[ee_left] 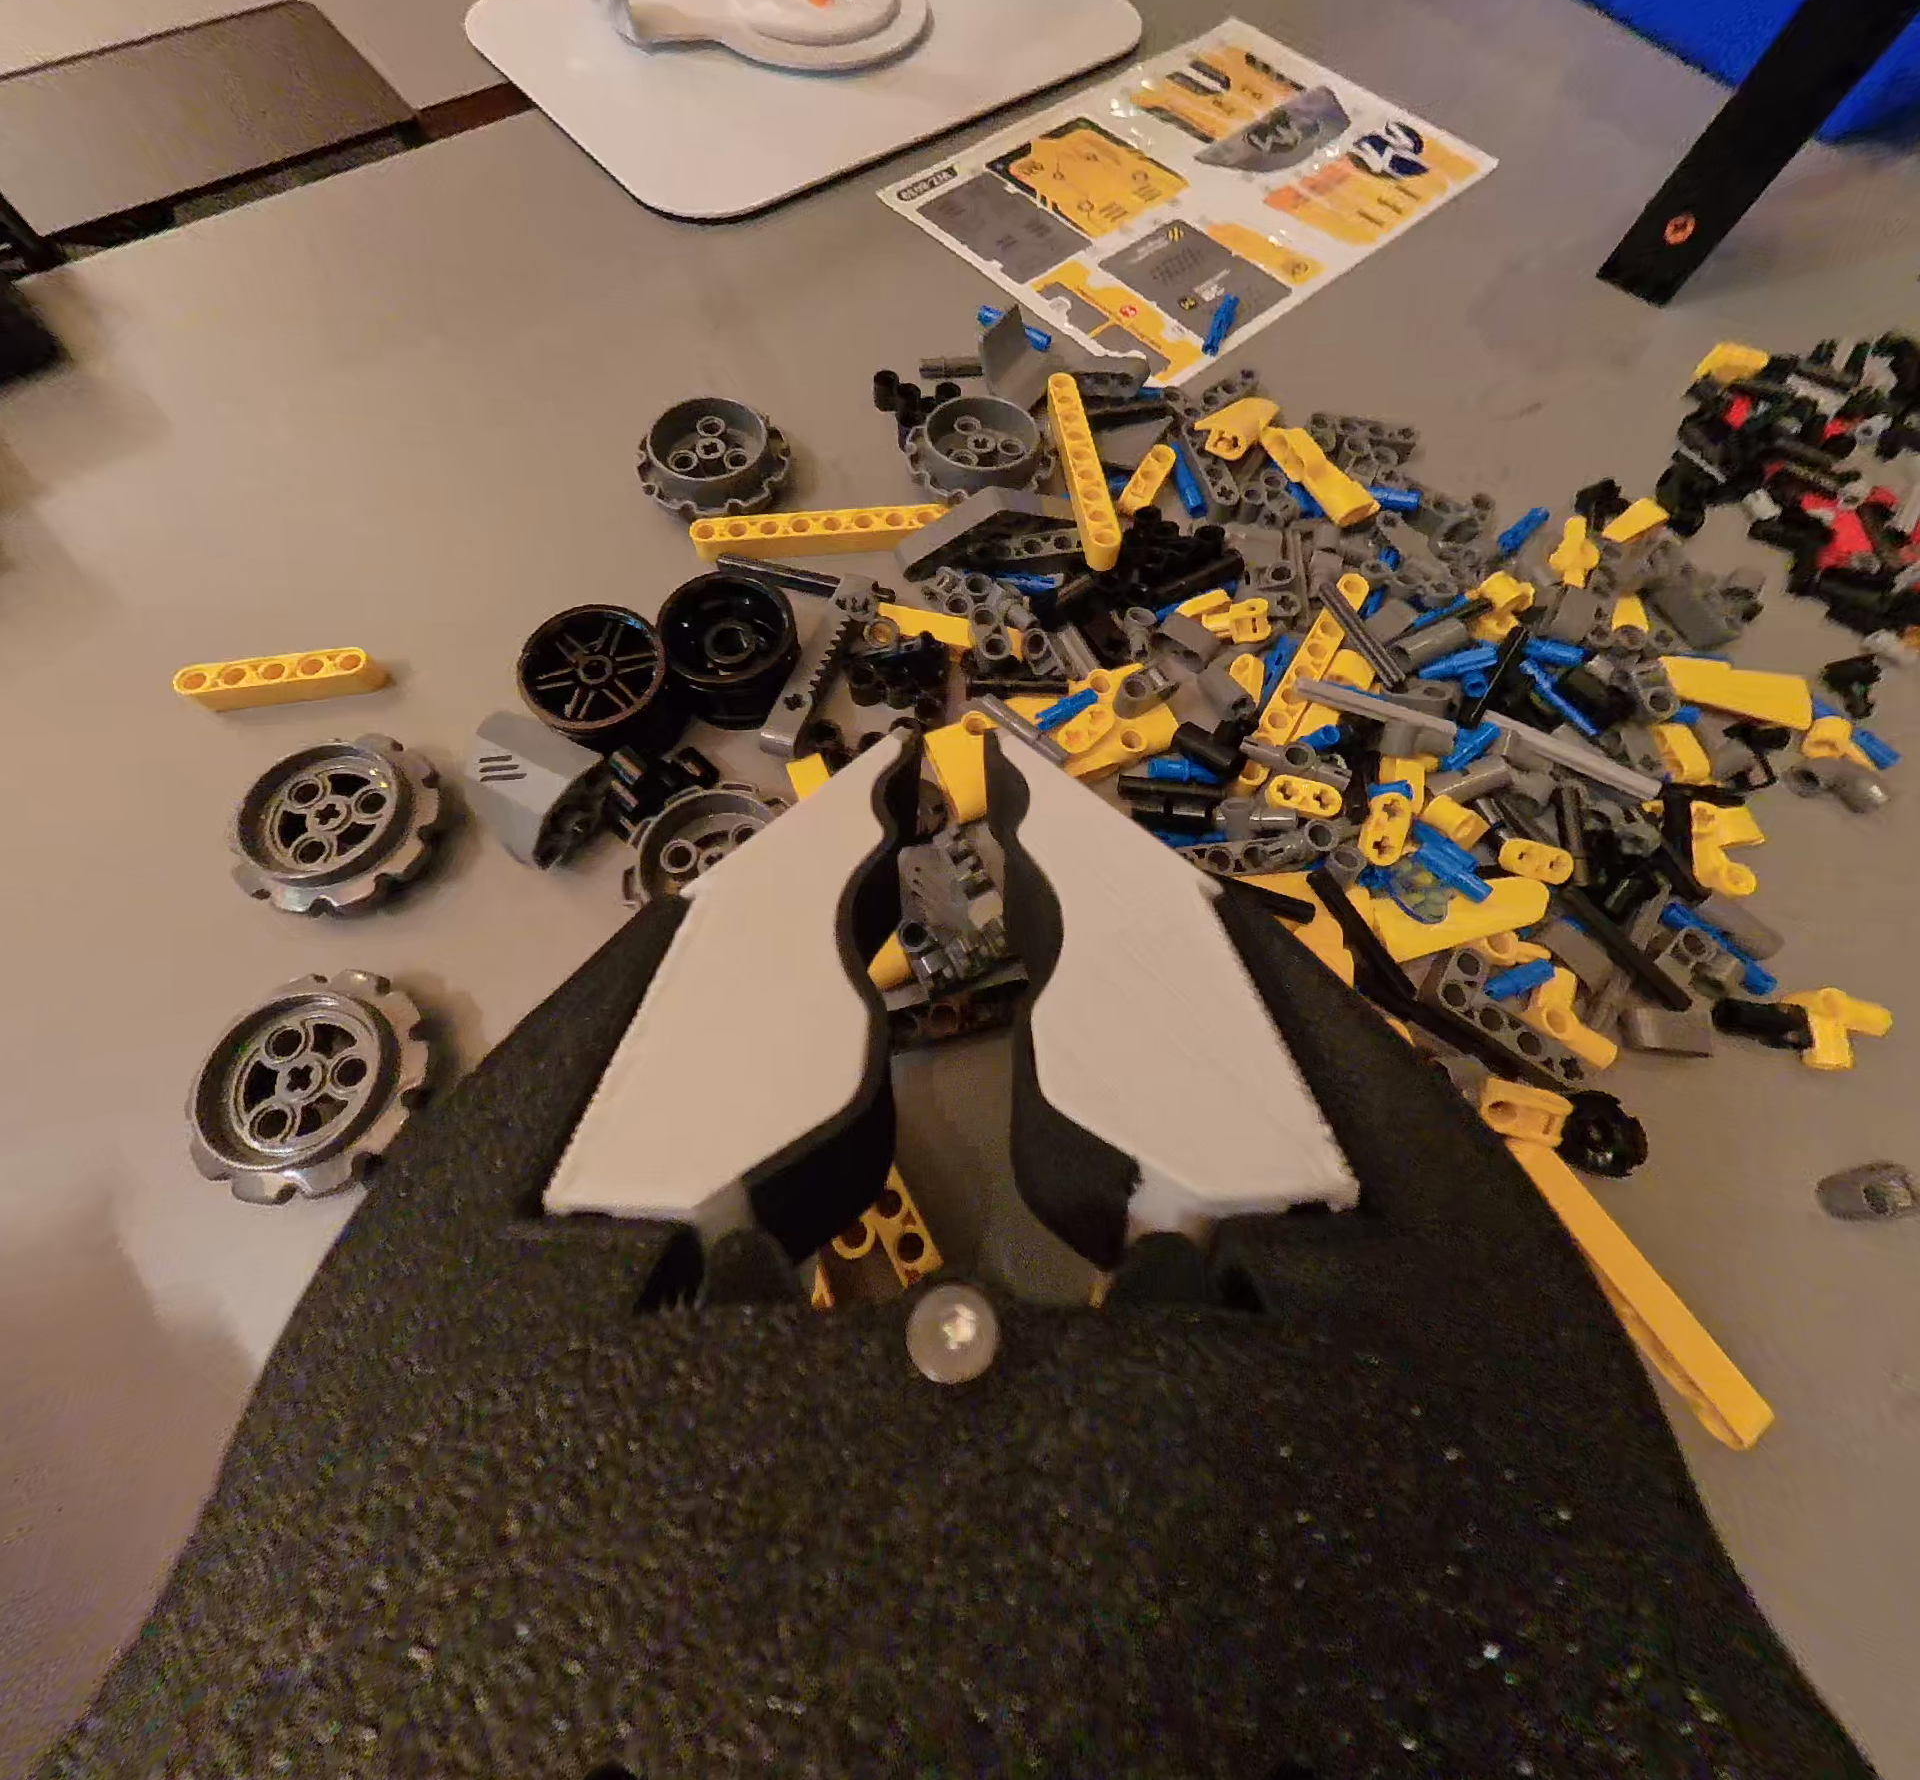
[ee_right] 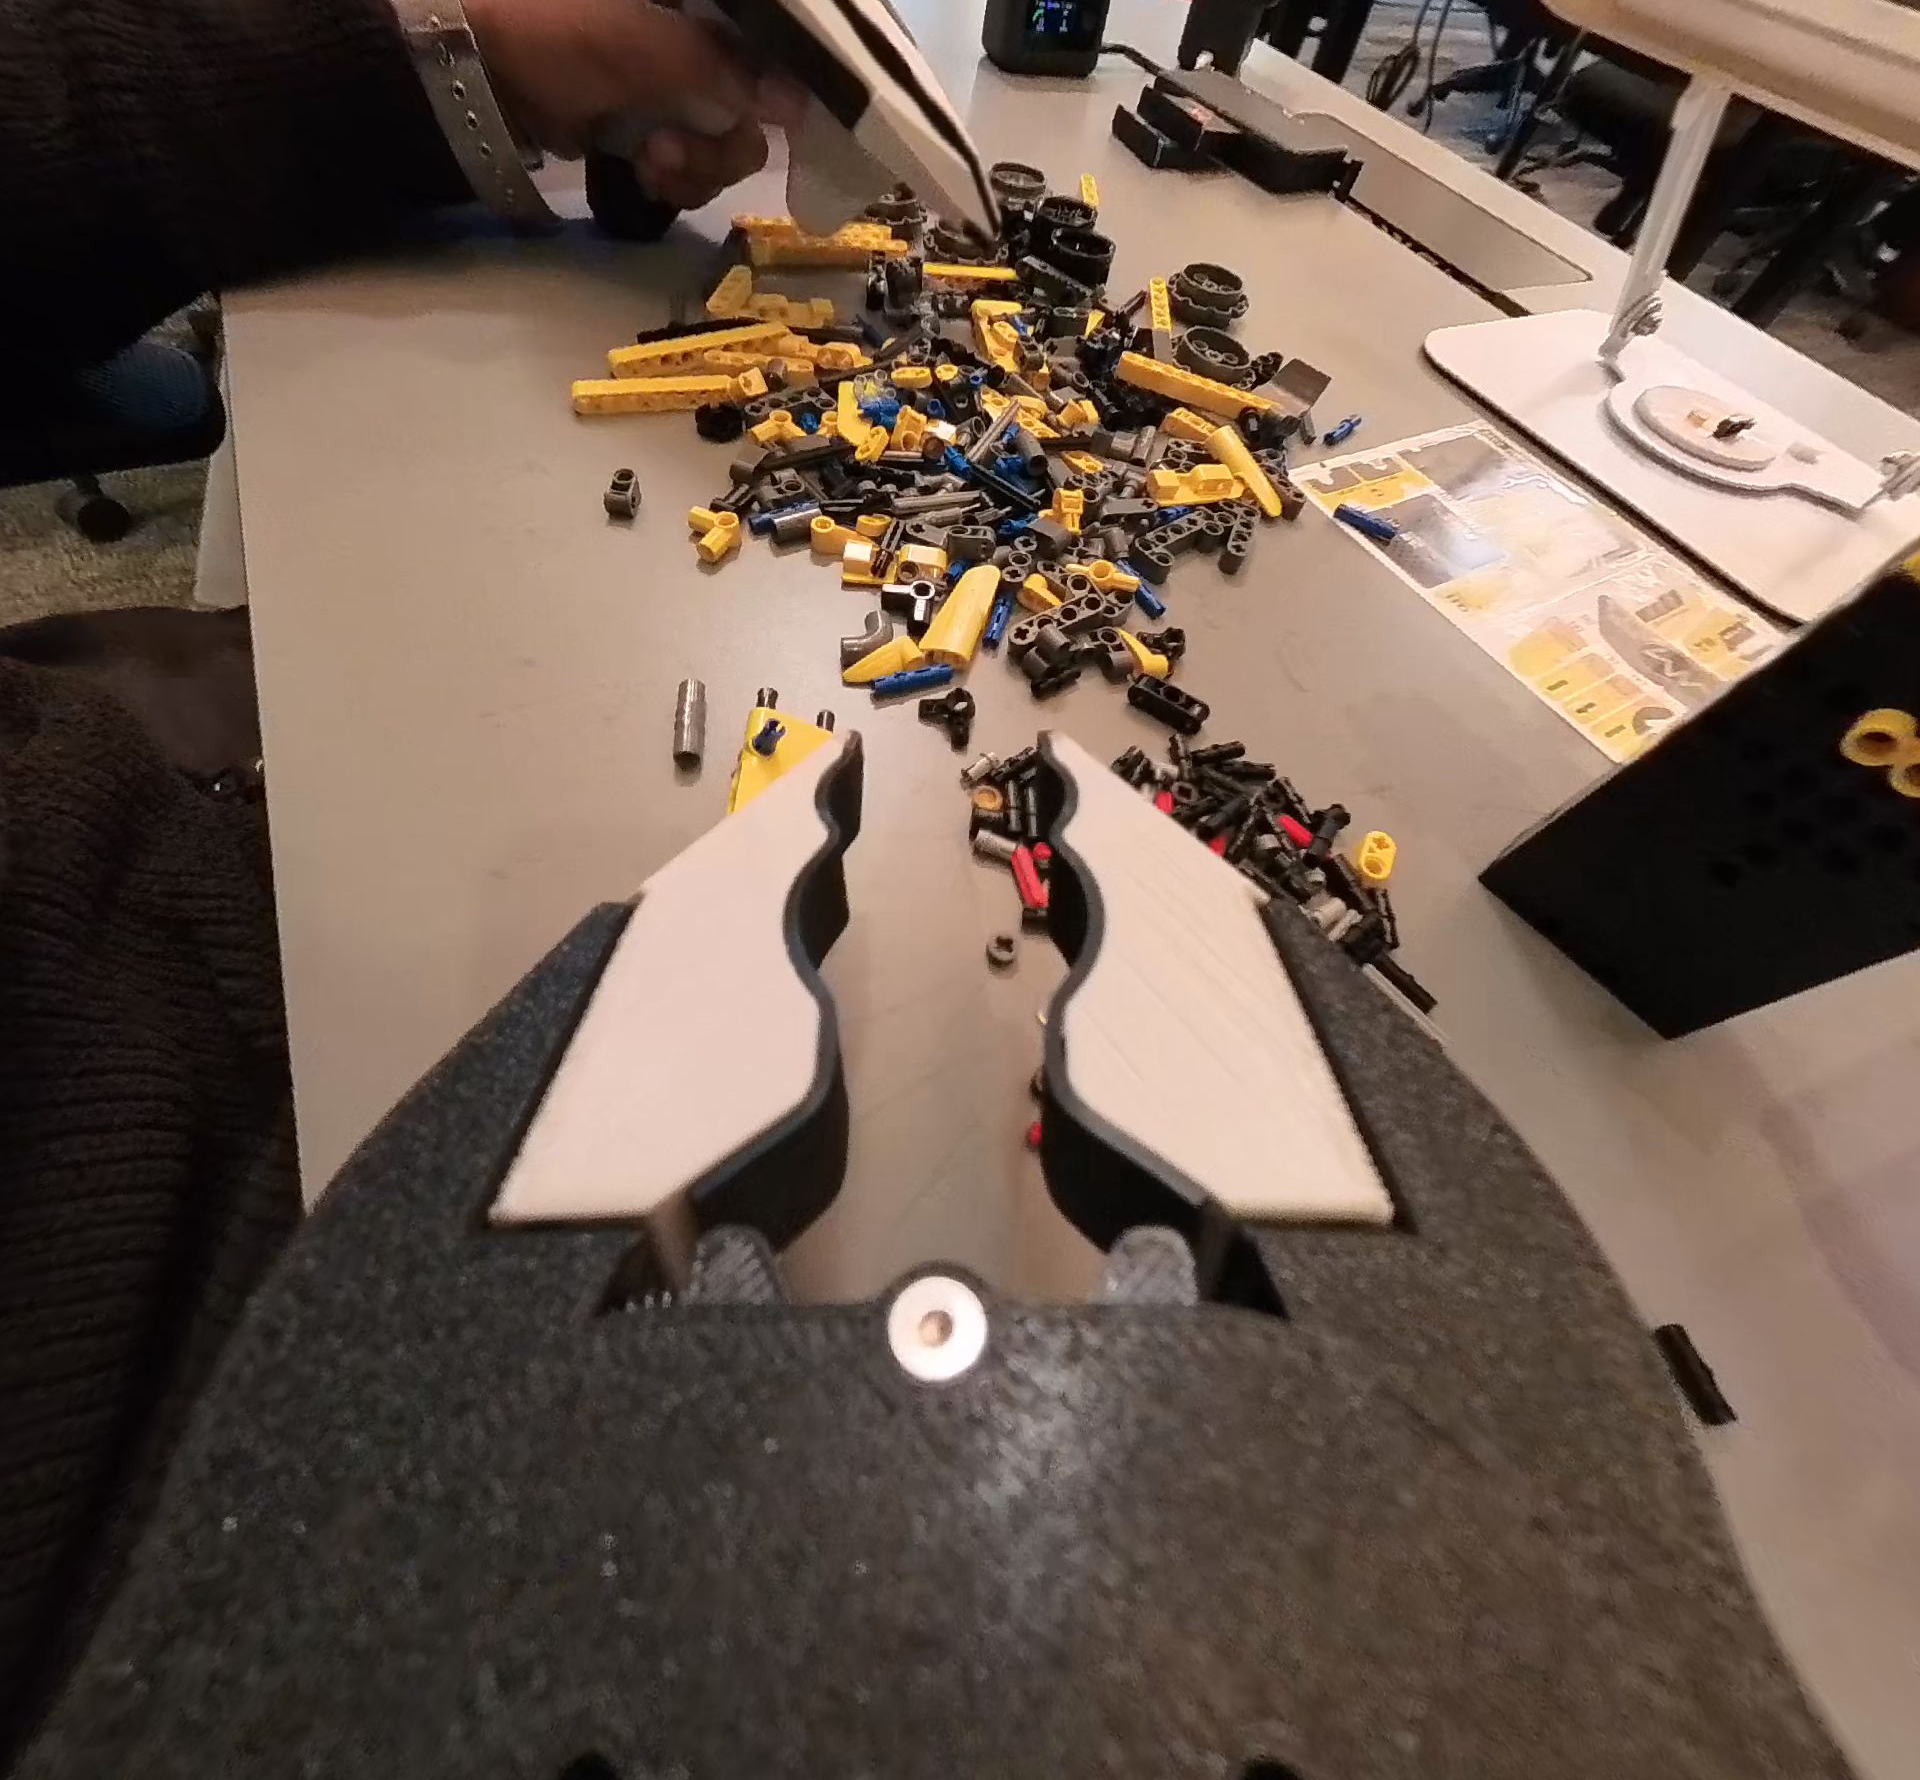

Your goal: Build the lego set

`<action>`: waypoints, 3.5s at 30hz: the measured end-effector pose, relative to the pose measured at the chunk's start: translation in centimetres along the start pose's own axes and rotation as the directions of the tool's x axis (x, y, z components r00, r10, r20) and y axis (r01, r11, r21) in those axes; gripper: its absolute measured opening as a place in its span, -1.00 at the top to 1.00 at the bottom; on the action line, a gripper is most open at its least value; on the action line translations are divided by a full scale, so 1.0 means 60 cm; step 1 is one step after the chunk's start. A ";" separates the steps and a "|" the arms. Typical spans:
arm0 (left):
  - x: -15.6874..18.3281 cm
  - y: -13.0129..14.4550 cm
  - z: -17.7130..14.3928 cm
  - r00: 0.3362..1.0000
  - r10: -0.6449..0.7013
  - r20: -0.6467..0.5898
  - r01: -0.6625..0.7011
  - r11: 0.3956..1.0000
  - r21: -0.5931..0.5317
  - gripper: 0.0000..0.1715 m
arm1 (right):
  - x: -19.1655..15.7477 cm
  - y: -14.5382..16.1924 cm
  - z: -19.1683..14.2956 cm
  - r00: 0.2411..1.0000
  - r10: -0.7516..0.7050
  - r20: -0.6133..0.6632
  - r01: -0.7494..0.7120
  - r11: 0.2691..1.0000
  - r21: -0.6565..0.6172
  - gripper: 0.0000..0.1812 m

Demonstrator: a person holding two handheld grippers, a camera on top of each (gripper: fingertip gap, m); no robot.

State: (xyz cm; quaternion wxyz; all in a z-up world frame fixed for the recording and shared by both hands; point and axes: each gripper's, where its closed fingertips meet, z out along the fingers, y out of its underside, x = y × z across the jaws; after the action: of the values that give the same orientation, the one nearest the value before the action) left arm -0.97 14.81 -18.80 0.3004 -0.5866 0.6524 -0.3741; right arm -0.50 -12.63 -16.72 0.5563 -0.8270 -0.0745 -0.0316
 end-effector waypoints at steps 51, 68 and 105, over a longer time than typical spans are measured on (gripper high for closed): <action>0.006 0.002 0.003 1.000 0.011 -0.020 -0.011 1.000 -0.015 0.86 | 0.083 -0.028 -0.064 0.959 0.258 -0.117 -0.224 0.943 0.247 0.87; 0.009 0.006 0.006 0.999 0.030 -0.018 -0.030 0.999 -0.032 0.86 | 0.078 -0.024 -0.056 0.965 0.233 -0.122 -0.204 0.956 0.212 0.87; -0.157 -0.096 -0.352 0.773 -0.201 0.602 0.083 0.973 0.218 0.87 | 0.063 -0.031 -0.057 0.979 0.160 -0.124 -0.131 0.967 0.217 0.87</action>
State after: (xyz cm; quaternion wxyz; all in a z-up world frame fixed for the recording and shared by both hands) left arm -14.13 26.81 -3.00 0.5201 -0.6951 0.4349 -0.2391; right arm 3.04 -14.78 -13.22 0.6442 -0.7634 0.0227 -0.0407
